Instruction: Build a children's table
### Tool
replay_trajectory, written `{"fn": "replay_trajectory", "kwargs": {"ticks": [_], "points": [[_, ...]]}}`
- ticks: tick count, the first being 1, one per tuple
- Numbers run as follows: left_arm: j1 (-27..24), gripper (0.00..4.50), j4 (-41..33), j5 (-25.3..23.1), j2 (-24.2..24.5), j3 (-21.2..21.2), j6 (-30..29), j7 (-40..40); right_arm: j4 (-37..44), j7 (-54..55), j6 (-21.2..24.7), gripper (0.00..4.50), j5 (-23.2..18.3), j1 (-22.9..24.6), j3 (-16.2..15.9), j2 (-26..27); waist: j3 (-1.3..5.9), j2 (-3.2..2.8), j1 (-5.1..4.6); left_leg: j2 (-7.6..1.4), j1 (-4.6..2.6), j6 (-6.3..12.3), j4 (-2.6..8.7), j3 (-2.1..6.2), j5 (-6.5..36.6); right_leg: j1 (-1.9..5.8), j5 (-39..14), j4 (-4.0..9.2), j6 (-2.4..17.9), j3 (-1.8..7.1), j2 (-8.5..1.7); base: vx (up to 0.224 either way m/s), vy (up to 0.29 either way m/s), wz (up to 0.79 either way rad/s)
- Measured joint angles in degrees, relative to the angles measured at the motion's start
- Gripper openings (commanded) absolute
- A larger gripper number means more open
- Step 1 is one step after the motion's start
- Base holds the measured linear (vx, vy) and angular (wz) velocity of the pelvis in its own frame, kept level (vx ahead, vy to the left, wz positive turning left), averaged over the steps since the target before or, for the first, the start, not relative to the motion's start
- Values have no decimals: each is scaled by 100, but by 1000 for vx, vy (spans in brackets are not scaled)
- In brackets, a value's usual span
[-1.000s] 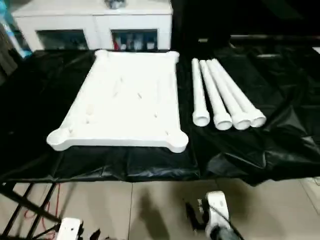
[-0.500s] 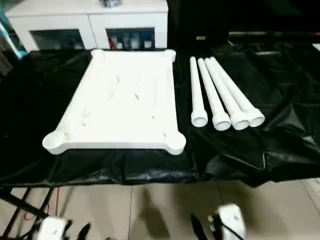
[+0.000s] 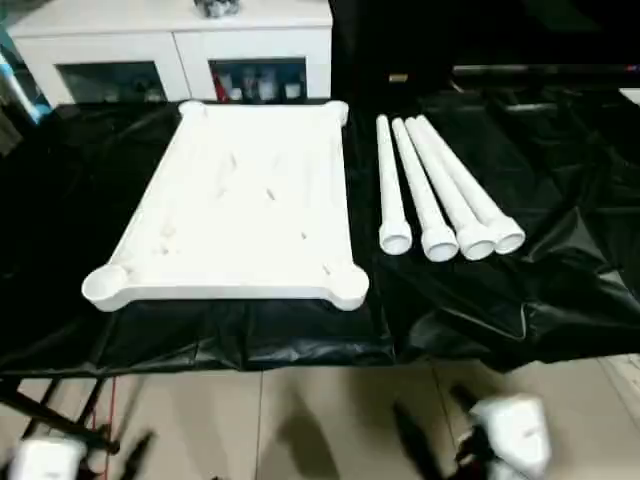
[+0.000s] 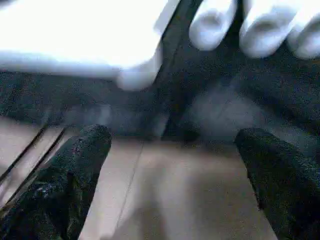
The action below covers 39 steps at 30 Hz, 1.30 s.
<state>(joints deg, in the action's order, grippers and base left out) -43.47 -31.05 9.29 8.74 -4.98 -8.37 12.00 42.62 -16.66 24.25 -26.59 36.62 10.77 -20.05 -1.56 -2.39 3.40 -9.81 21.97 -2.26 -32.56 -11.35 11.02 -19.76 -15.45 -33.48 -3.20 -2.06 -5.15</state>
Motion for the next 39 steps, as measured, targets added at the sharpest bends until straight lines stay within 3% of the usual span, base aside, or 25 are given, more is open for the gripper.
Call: {"fn": "replay_trajectory", "kwargs": {"ticks": [3, 6, 8, 10, 12, 17, 21, 24, 34, 37, 39], "points": [[505, 313, -472, 180, -6, -146, -258, -175, 63, 341, 261, 450, -244, -708, 210, 29, 19, -3, 21, 2, -4, -2, -8, 1, -2, 8, 25, 0, -8, 0, -1, 0, 0, 0], [1471, 313, -400, 212, 18, -197, -486, -351, -265, 670, 495, 450, -57, -1614, 161, 186, 29, -26, 17, 3, 3, -23, -22, 9, -22, -5, 78, -28, 19, 1, 0, 0, 0, 0], [2860, 313, 9, 77, -1, -189, -557, -544, -955, 1155, 549, 450, 345, -2934, 9, 607, 5, 38, -6, 2, 4, -35, -33, 12, -68, -22, 97, -109, 29, 7, 1, -75, -13, -2], [3513, 313, 63, -71, -123, -66, -674, -698, -1143, 1307, 492, 450, 423, -3456, -196, 696, 4, 103, -1, -4, 3, -37, -42, 14, -80, -26, 99, -130, 26, 4, 0, -97, -23, -3], [3777, 313, 353, -363, -207, 29, -856, -921, -1371, 1399, 449, 450, 488, -3619, -240, 712, 19, 105, -7, -6, -13, -37, -70, 18, -80, -17, 103, -135, 35, 5, 1, 0, 0, 0], [4292, 313, 887, -623, -502, 242, -1031, -1320, -2165, 1685, 701, 450, 522, -3984, -142, 635, 1, 75, -17, -4, 40, -26, -150, 27, -73, -18, 133, -149, 28, 18, -2, 0, 0, 0], [4580, 313, 1129, -520, -398, 384, -1023, -1090, -2425, 1505, 771, 450, 751, -4277, -302, 591, 13, -85, -43, 3, 40, -21, -161, 27, -70, -20, 143, -149, 26, 34, -3, 0, 0, 0], [4548, 313, 1244, -579, -337, 482, -1035, -1005, -2648, 1294, 739, 450, 892, -4331, -504, 526, 4, -76, -74, -10, 33, -22, -152, 32, -71, -26, 141, -161, 40, 27, 8, 0, 0, 0], [4324, 313, 1510, -669, -183, 257, -970, -981, -2954, 1318, 642, 450, 946, -4478, -626, 674, -3, -66, -76, -8, 31, -13, -157, 30, -64, -13, 136, -146, 43, 13, -2, 0, 0, 0], [4348, 313, 1515, -677, -178, 335, -999, -943, -2955, 1266, 572, 450, 1143, -4466, -709, 610, -16, -85, -116, -7, -43, 1, -130, 29, -49, 39, 109, -93, 5, -5, -2, 0, 0, 0], [4358, 313, 1514, -675, -183, 371, -1027, -910, -2951, 1251, 542, 450, 1152, -4465, -706, 586, -33, -87, -152, -1, -123, 5, -87, 30, -31, 155, 107, -19, 2, -30, -4, 0, 0, 0]]}}
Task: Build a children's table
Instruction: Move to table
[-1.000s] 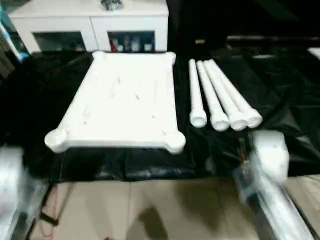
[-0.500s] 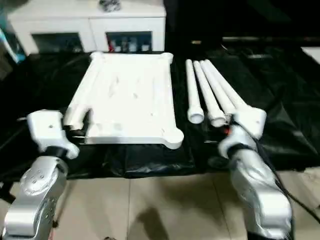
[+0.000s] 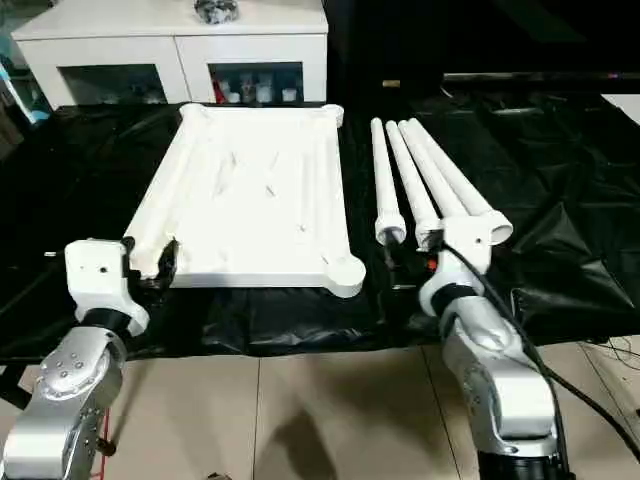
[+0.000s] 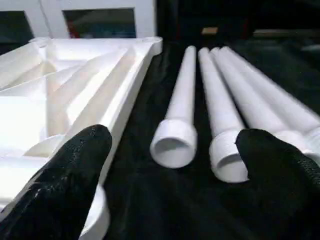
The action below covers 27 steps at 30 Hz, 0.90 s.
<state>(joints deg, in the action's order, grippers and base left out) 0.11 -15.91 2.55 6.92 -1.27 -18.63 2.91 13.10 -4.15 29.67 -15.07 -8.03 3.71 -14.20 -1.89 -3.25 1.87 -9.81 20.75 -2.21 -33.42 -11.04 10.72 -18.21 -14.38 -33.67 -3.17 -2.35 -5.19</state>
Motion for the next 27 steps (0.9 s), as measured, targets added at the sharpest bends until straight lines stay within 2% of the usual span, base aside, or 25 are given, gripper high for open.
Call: {"fn": "replay_trajectory", "kwargs": {"ticks": [1, 3, 4, 5, 6, 7, 8, 9, 10, 11, 12, 13, 15, 16, 17, 18, 19, 20, 21, 22, 23, 24, 25, 26, 27], "points": [[36, 313, -3, 2, -15, 14, -19, 30, 4, -3, -5, 450, 10, 17, 9, -20, -6, -54, -56, 27, 57, 14, -12, 138, 7, 134, -5, 88, -9, -141, -21, 0, 0, 0], [97, 313, -30, 1, -22, 100, -22, 71, 6, -2, -7, 450, 48, 85, 11, -78, 1, -78, -139, 57, 151, 29, -25, 288, 12, 220, -5, 210, -12, -358, -63, 58, 15, 46], [92, 313, -29, 0, -21, 148, -28, 88, 6, 18, -9, 450, 75, 119, 10, -49, 3, -96, -170, 63, 198, 40, -41, 350, 15, 296, -7, 284, -19, -502, -97, 64, 23, 55], [74, 313, -24, -3, -14, 152, -30, 101, 6, 38, -9, 450, 90, 119, 8, -7, 11, -108, -211, 51, 161, 55, -49, 346, 17, 318, -23, 297, -37, -501, -92, 95, 10, 47], [43, 313, -16, -4, 5, 134, -35, 110, 7, 46, -10, 450, 89, 109, -12, 89, -1, -99, -218, 59, 122, 68, -49, 333, 31, 310, -82, 271, -1, -437, -60, 147, -6, 24], [26, 313, -10, -6, 38, 107, -44, 117, 7, 44, -10, 450, 89, 93, -96, 181, -4, -92, -226, 96, 65, 89, -49, 331, 70, 303, -182, 157, 180, -333, -11, 147, -6, 24], [28, 313, -9, -9, 55, 69, -46, 116, 7, 41, -10, 450, 90, 82, -158, 204, -5, -82, -249, 140, 22, 113, -54, 333, 93, 275, -283, 15, 354, -280, -16, 153, -12, 11], [32, 313, -10, -9, 68, 53, -46, 116, 7, 37, -10, 450, 98, 75, -190, 208, -2, -67, -289, 167, -14, 124, -73, 333, 129, 224, -335, -114, 427, -233, -23, 115, -42, 8], [51, 313, -10, -9, 73, 47, -47, 117, 7, 38, -11, 450, 124, 73, -181, 189, -4, -43, -329, 198, -45, 134, -116, 326, 185, 171, -374, -205, 364, -129, -26, 115, -42, 8], [61, 313, -14, -9, 61, 52, -49, 124, 7, 39, -13, 450, 130, 79, -166, 157, 5, -21, -308, 212, -14, 248, -183, 299, 250, 224, -388, -182, 88, -59, -33, 107, -39, 12], [66, 313, -13, -9, -3, 120, -55, 131, 2, 41, -14, 450, 139, 108, -115, 112, 23, -47, -273, 198, 75, 423, -292, 293, 334, 257, -396, -162, 37, -31, 17, 113, -23, 13], [67, 313, -18, -2, -52, 242, -61, 161, -4, 47, -14, 450, 179, 127, -58, 95, 56, -98, -233, 176, 149, 633, -363, 331, 386, 288, -396, -115, 31, -21, 76, 113, -23, 13], [66, 313, -23, -2, -13, 228, -74, 179, -4, 44, -14, 450, 222, 117, -79, 112, 80, -133, -200, 165, 166, 610, -368, 393, 394, 326, -427, -84, 13, -28, 118, 133, -52, 9], [60, 313, -23, -3, 58, 173, -89, 179, -7, 40, -11, 450, 231, 77, -130, 171, 82, -137, -223, 156, 74, 486, -329, 449, 409, 262, -449, -168, 30, -37, 155, 155, -68, 8], [44, 313, -10, -5, 110, 107, -102, 178, -8, 19, -8, 450, 224, 6, -245, 239, 82, -136, -243, 167, 39, 426, -338, 463, 429, 190, -485, -330, 51, -37, 128, 142, -86, -3], [50, 313, 4, -14, 149, 15, -112, 176, -3, -15, -8, 450, 218, -72, -368, 309, 82, -104, -270, 215, 0, 417, -338, 507, 441, 12, -509, -650, 33, -8, 47, 38, -106, -17], [100, 313, 7, -14, 201, -25, -113, 182, 35, -40, -9, 450, 215, -99, -440, 335, 78, -63, -299, 282, -65, 394, -337, 564, 469, -201, -493, -826, -4, 21, 8, 38, -106, -17], [176, 313, 5, -14, 211, -23, -112, 188, 39, -54, -10, 450, 219, -94, -422, 318, 65, 18, -306, 342, -118, 383, -343, 557, 490, -308, -469, -710, 12, 78, -37, 8, -119, -14], [244, 313, 6, -13, 174, -7, -110, 193, 34, -63, -10, 450, 223, -69, -397, 245, 40, 61, -303, 365, -152, 381, -374, 569, 515, -286, -356, -702, 98, 160, -25, 9, -52, -3], [266, 313, 10, -4, 61, 132, -113, 214, 21, -64, -6, 450, 228, 9, -323, 177, 6, 76, -251, 387, -106, 716, -568, 551, 598, -158, -389, -620, 168, 187, 26, 34, -94, 7], [268, 313, 10, 4, 24, 254, -114, 256, 0, -62, -5, 450, 238, 25, -237, 137, 4, 59, -205, 405, -45, 809, -766, 558, 637, -76, -374, -539, 175, 187, 42, 44, -67, 6], [283, 313, 10, 6, 22, 279, -116, 265, 0, -64, -9, 450, 246, 18, -174, 128, 5, 42, -178, 439, 16, 760, -885, 545, 610, 5, -359, -461, 189, 170, 53, 66, -85, 7], [317, 313, -1, 12, 38, 251, -116, 265, 0, -71, -14, 450, 249, 9, -166, 129, 6, 7, -142, 426, 50, 701, -767, 546, 575, 129, -340, -358, 208, 136, 115, 0, 0, 0], [321, 313, -11, 16, 42, 215, -116, 264, 2, -79, -18, 450, 249, -9, -186, 135, 0, -66, -129, 367, 54, 637, -536, 549, 536, 209, -336, -291, 216, 84, 198, 0, 0, 0], [323, 313, -7, 26, 48, 207, -120, 265, 3, -85, -31, 450, 250, -36, -191, 136, -18, -183, -132, 280, 44, 457, -365, 550, 403, 301, -341, -242, 216, -43, 261, 0, 0, 0]]}}
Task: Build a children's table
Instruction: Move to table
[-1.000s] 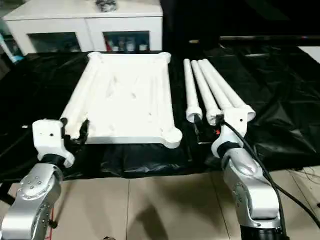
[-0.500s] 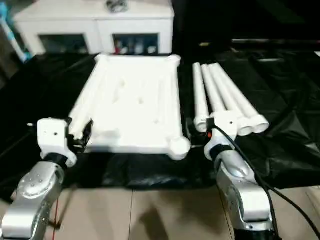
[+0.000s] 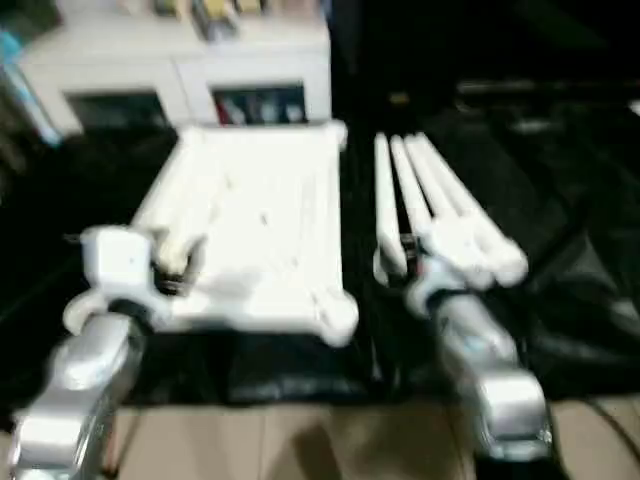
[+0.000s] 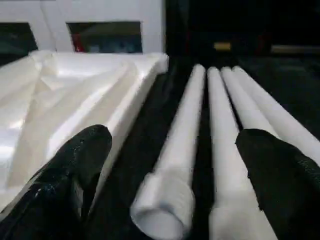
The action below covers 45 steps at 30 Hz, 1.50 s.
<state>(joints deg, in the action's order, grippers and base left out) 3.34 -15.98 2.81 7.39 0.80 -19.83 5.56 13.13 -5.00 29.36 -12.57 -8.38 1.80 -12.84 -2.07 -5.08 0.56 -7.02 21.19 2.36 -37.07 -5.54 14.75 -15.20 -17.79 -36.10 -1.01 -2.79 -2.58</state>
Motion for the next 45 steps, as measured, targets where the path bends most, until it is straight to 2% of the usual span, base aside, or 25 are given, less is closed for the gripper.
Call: {"fn": "replay_trajectory", "kwargs": {"ticks": [2, 3, 4, 6, 7, 8, 9, 10, 11, 12, 14, 15, 16, 17, 19, 21, 23, 24, 25, 27, 28, 30, 32, 38, 45], "points": [[-59, 313, 38, 24, 20, -61, -1, 4, -2, -12, 0, 450, -4, -32, -69, 110, -19, -100, -76, -96, -102, -367, 11, 31, -124, 100, -29, 90, -23, -101, 7, 83, 67, -3], [-60, 313, 61, 32, 20, -92, -3, 6, -8, -38, 2, 450, -5, -48, -138, 131, -29, -82, -119, -80, -109, -364, 48, 33, -122, 92, -44, 104, 45, -90, 2, 163, 113, -1], [-62, 313, 118, 32, 23, -129, -11, 5, -31, -53, 0, 450, -5, -120, -219, 153, -32, -45, -209, -28, -112, -324, 65, 36, -104, 6, -113, -32, 290, -83, -20, 116, 72, 9], [-54, 313, 162, 47, 20, -165, -24, 8, -33, -55, -1, 450, 1, -198, -230, 140, -15, 20, -358, 67, -148, -237, 63, 39, -72, -248, -78, -383, 175, -62, -92, 108, 7, -3], [-20, 313, 166, 79, 13, -173, -26, 7, -33, -54, -4, 450, 19, -232, -220, 129, -7, 94, -426, 142, -186, -226, 65, 40, -43, -439, -12, -444, 28, 31, -119, 92, -19, -5], [15, 313, 165, 86, 5, -172, -26, 7, -33, -55, -8, 450, 47, -237, -219, 120, -4, 191, -444, 228, -218, -247, 58, 29, -15, -501, 147, -287, -44, 102, -191, 68, -86, -1], [39, 313, 205, 89, -61, -159, -33, -1, -44, -56, -7, 450, 68, -199, -191, 84, -15, 256, -452, 258, -198, -208, 16, 7, 28, -464, 121, -323, -43, 156, -190, 76, -80, -1], [51, 313, 222, 104, -187, -20, -39, 2, -121, -54, -2, 450, 100, -174, -124, 53, -14, 243, -366, 249, -153, 207, -218, 11, 185, -391, 92, -251, -3, 194, -143, 76, -80, -1], [49, 313, 219, 118, -208, 42, -39, 8, -178, -48, 0, 450, 98, -175, -37, 52, -11, 236, -329, 255, -40, 261, -481, 29, 200, -329, 89, -193, 4, 191, -135, 90, -52, -8], [41, 313, 212, 123, -197, 30, -39, 7, -207, -42, 1, 450, 98, -174, 21, 66, -8, 230, -281, 252, 26, 235, -563, 37, 185, -264, 93, -124, 17, 190, -120, 86, -39, -8], [-54, 313, 141, 123, -146, -7, -35, 4, -199, -45, -4, 450, 104, -188, 6, 74, 7, 109, -175, 113, 132, 137, -220, 45, 123, -121, 84, -3, 43, 107, -16, 95, -18, -5], [-72, 313, 135, 122, -138, -6, -35, 7, -203, -50, -10, 450, 112, -204, 1, 62, 1, -31, -159, 11, 121, 11, -2, 43, 4, -37, 66, 31, 55, -13, 61, 116, 76, 2], [-125, 313, 137, 117, -106, -27, -36, 16, -213, -52, -8, 450, 123, -194, -37, 78, -12, -74, -144, -108, 93, -282, 0, 55, -237, 53, 23, 47, 32, -72, 102, 116, 76, 2], [-130, 313, 146, 114, -85, -62, -36, 27, -207, -52, -9, 450, 121, -193, -112, 109, 0, -126, -158, -57, 114, -266, -20, 151, -240, 149, -3, 122, 3, -183, 60, 140, 115, 33], [-122, 313, 150, 99, -58, -95, -36, 38, -205, -53, -9, 450, 117, -229, -228, 173, 0, -63, -261, 157, 82, -191, 67, 328, -236, 109, -121, 49, 196, -247, 0, 182, 77, 52], [-122, 313, 189, 81, 4, -118, -38, 41, -194, -52, -9, 450, 101, -261, -233, 270, 8, -49, -351, 305, 30, -113, 63, 432, -186, -137, -210, -493, 184, -89, 10, 146, 33, 28], [-59, 313, 190, 79, 33, -96, -31, 52, -195, -46, 1, 450, 100, -237, -147, 269, 7, -6, -368, 433, -61, -99, 66, 397, -125, -511, -130, -663, -89, 68, -5, 101, 2, 12], [-26, 313, 189, 79, 34, -80, -17, 63, -196, -45, 2, 450, 104, -224, -99, 257, -4, 78, -348, 524, -104, -115, 72, 341, -103, -602, -62, -467, -144, 148, -75, 66, -56, 8], [-11, 313, 221, 82, -11, -58, 14, 98, -197, -47, 2, 450, 112, -195, -51, 198, -24, 167, -314, 578, -110, -116, 22, 267, -39, -598, 252, -325, -70, 289, -118, 66, -56, 8], [-29, 313, 267, 94, -109, 177, 45, 193, -208, -47, 15, 450, 127, -82, 51, 80, -21, 143, -164, 486, -79, 194, -221, 208, 128, -518, 225, -245, -9, 352, -60, 73, -58, 3], [-26, 313, 268, 94, -87, 211, 79, 273, -204, -58, 21, 450, 126, -79, 89, 28, -12, 129, -117, 433, -33, 143, -252, 211, 97, -493, 257, -232, -17, 349, -58, 69, -54, -1], [4, 313, 269, 94, 11, 228, 131, 390, -189, -124, 32, 450, 122, -81, 85, -14, 21, 25, -46, 193, -13, -256, 38, 213, -165, -484, 251, -235, -13, 279, 31, 0, 0, 0], [7, 313, 281, 111, 190, 252, 145, 586, -186, -280, 49, 450, 113, -74, -3, -57, 38, -12, -14, 112, 17, -521, 35, 185, -228, -482, 266, -184, -8, 216, 25, 16, 31, 4], [173, 313, 468, 342, 904, 802, 97, 1986, -75, -1337, 154, 450, -67, -145, -427, -692, 20, 13, 157, 86, 73, -455, 33, -24, -233, -474, 330, -69, 15, 198, -93, -15, 54, 7], [801, 277, 1092, 626, 1421, 1432, -98, 3637, 28, -2666, -20, 450, -69, -264, -811, -1616, -19, 71, 144, 61, 77, -409, 35, -184, -256, -476, 362, -70, -1, 203, -178, -9, 11, 2]]}}
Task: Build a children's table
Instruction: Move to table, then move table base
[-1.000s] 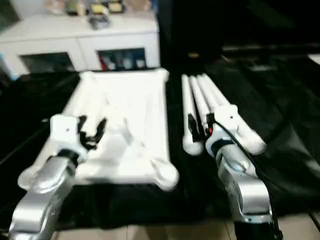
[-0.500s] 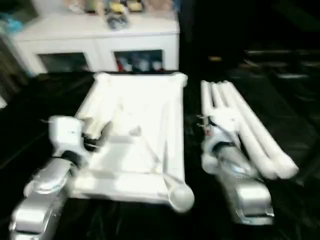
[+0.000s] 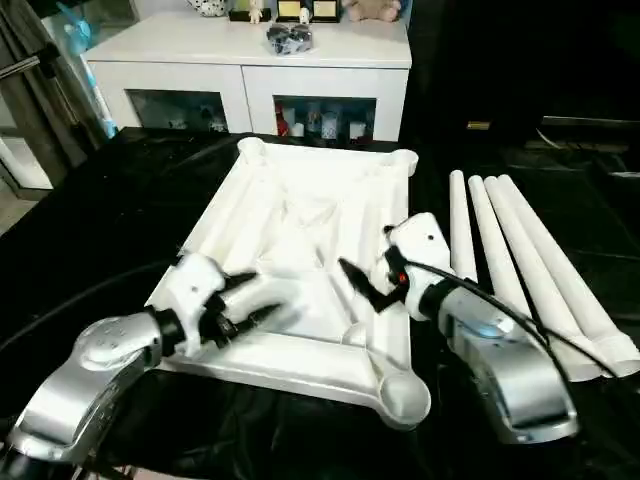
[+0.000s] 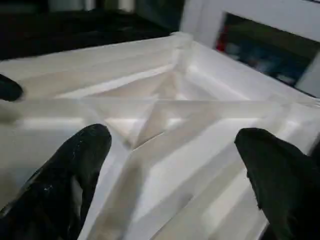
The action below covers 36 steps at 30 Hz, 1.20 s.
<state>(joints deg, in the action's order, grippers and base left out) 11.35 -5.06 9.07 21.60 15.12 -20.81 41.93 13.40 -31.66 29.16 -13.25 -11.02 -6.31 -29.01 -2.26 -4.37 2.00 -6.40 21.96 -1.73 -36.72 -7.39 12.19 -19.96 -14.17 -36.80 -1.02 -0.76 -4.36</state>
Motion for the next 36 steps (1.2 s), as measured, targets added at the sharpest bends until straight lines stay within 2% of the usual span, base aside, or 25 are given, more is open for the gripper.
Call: {"fn": "replay_trajectory", "kwargs": {"ticks": [2, 3, 8, 13, 17, 18, 20, 25, 28, 29, 33, 36], "points": [[287, 272, 253, 33, 120, 62, 0, 426, 61, -453, 18, 450, -104, 2, -44, -258, -3, 7, -3, -5, 1, 5, 7, -16, -3, -1, 3, 2, 2, 2, -4, 0, 0, 0], [432, 252, 379, 43, 151, 113, -2, 633, 130, -663, 58, 450, -207, 9, -62, -375, -3, 6, 0, -7, 3, 18, 7, -19, -11, -2, 5, 2, 1, 1, -5, 0, 0, 0], [988, 214, 976, 141, 197, 506, 12, 1561, 411, -1488, 292, 450, -614, 30, -131, -863, -2, 5, 0, -31, 3, 43, 28, -61, -27, -7, 5, 19, 1, -2, -6, 0, 0, 0], [1363, 178, 1612, -121, 151, 1077, 289, 2133, 505, -1967, 446, 450, -720, 219, -209, -1255, 4, -11, -2, -48, 12, 75, 59, -93, -44, -7, 6, 66, 2, -8, -6, 0, 0, 0], [1531, 155, 1919, -545, 66, 1398, 630, 2139, 653, -2085, 457, 450, -706, 295, -220, -1470, 6, -30, 1, -49, 12, 95, 70, -97, -48, -6, 6, 78, 2, -10, -6, 0, 0, 0], [1582, 130, 2003, -633, 53, 1449, 718, 2121, 668, -2101, 457, 450, -697, 324, -221, -1503, 6, -30, 1, -51, 11, 92, 74, -98, -48, -6, 6, 79, 2, -12, -6, 0, 0, 0], [1656, 130, 2204, -788, 20, 1507, 905, 2030, 678, -2126, 457, 450, -683, 408, -228, -1536, 9, -49, 0, -54, 10, 85, 77, -100, -45, -6, 6, 81, 2, -14, -6, 0, 0, 0], [1793, 88, 2490, -907, -5, 1547, 1143, 2050, 879, -2144, 539, 450, -685, 565, -265, -1626, 9, -86, -5, -54, 6, 79, 77, -102, -42, -3, 6, 81, 3, -12, -7, 0, 0, 0], [1814, 72, 2522, -944, -8, 1568, 1199, 2083, 897, -2147, 569, 450, -685, 597, -276, -1634, 7, -91, -2, -55, 6, 78, 78, -106, -41, -3, 7, 80, 4, -12, -9, 0, 0, 0], [1819, 49, 2524, -949, 6, 1568, 1199, 2141, 900, -2149, 570, 450, -686, 602, -286, -1653, 4, -95, -2, -55, 6, 78, 78, -108, -41, -3, 7, 80, 5, -12, -11, 0, 0, 0], [1852, 16, 2507, -994, 55, 1602, 1241, 2320, 910, -2149, 571, 450, -687, 626, -307, -1660, 4, -98, -18, -55, 5, 78, 82, -112, -41, -4, 7, 83, 5, -10, -11, 0, 0, 0], [1852, 3, 2481, -1062, 60, 1653, 1395, 2345, 916, -2142, 575, 450, -686, 639, -313, -1657, 3, -100, -20, -56, 6, 79, 93, -114, -41, -6, 7, 94, 5, -11, -11, 0, 0, 0]]}}
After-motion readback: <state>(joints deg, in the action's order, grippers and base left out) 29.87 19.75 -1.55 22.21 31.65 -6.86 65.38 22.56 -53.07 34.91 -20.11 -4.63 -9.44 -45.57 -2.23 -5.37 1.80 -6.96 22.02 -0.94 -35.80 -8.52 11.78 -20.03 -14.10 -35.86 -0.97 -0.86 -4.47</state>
